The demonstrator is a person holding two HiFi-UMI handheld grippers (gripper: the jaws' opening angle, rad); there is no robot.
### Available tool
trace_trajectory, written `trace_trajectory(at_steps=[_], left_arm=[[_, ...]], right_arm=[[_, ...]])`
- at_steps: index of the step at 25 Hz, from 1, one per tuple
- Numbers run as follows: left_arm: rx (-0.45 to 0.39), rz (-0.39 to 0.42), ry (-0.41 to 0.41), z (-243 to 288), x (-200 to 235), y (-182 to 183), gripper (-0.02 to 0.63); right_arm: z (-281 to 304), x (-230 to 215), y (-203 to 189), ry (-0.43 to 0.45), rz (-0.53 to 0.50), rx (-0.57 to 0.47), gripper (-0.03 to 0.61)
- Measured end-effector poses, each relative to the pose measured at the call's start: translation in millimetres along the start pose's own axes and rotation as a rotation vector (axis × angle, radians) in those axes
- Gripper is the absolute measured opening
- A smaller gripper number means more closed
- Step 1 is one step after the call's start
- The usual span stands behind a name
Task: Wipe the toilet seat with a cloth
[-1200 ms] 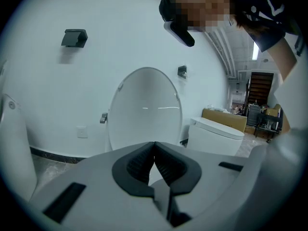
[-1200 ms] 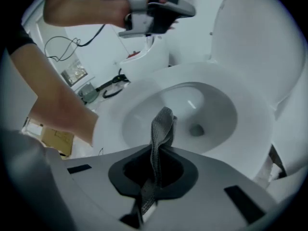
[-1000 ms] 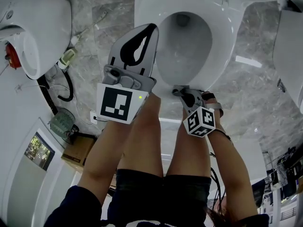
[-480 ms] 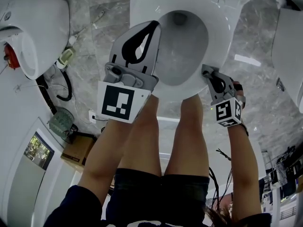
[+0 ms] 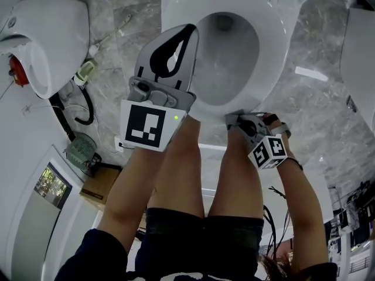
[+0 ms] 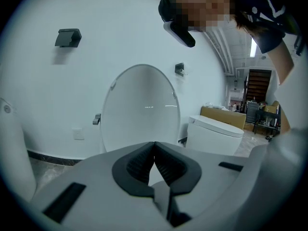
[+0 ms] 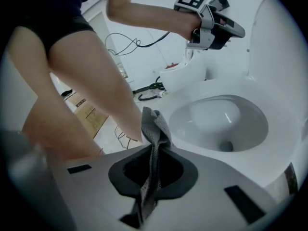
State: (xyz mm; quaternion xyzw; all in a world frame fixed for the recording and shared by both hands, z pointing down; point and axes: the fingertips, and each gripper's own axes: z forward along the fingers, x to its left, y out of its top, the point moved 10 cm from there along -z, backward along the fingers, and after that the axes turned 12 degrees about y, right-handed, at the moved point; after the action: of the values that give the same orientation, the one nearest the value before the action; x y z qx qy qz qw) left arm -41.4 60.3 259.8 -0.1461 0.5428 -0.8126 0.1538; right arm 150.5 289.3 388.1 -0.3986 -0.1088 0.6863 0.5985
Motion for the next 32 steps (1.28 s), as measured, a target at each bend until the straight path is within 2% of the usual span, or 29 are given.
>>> trace_trajectory(at_steps=[2,4,7,8,10,14,19,22,24,29,32], left_arm=[[0.000,-0.002,0.005,-0.6,-0.1,-0.2,0.020],[-0.004,-0.004,0.007,-0.4,-0.9,0.1,0.020],[-0.003,-0.009,0.004,1.1,-4.5,-0.9,0.020],[-0.001,-0.009,0.003,2.0,-5.4,-1.5,0.020],[-0.002,-0.018,0.007,3.5,-7.7,-2.0,0.020],[0.000,-0.028,0.004,4.9,-15.0,0.6,0.020],[-0.002,-0.019,0.004,9.2,-16.3,4.6,0.020],[0.001,-0.017,0.007,9.5,-15.2,5.2,0.020],[0.003,-0.012,0.007,10.1,-13.6,5.4,0.020],[-0.008,-0.016,0.016,8.8,-13.4,8.7,0.020],[-0.015,-0.019,0.020,7.7,-13.6,12.1,0.020]], right_arm=[[-18.0,-9.0,-21.8,0.012,-0.072,0.081,0.026],[-42.7,-30.2,-50.3,-0.065,-0.058,0.175,0.026],[-100.5,-76.4,-65.4,-0.271,0.066,0.127,0.026],[-114.0,-88.5,-62.1,-0.317,0.078,0.107,0.026],[-123.4,-102.0,-50.9,-0.354,0.077,0.079,0.026],[-103.3,-89.5,-33.8,-0.329,0.095,0.029,0.026],[-35.5,-32.4,-8.2,-0.113,0.056,0.029,0.026],[-18.9,-23.3,0.5,-0.084,0.056,0.020,0.026],[-28.2,-36.6,-4.5,-0.137,0.061,0.002,0.026],[-92.0,-110.1,-22.3,-0.443,0.103,-0.020,0.026],[-119.6,-143.2,-20.9,-0.545,0.135,-0.022,0.026]])
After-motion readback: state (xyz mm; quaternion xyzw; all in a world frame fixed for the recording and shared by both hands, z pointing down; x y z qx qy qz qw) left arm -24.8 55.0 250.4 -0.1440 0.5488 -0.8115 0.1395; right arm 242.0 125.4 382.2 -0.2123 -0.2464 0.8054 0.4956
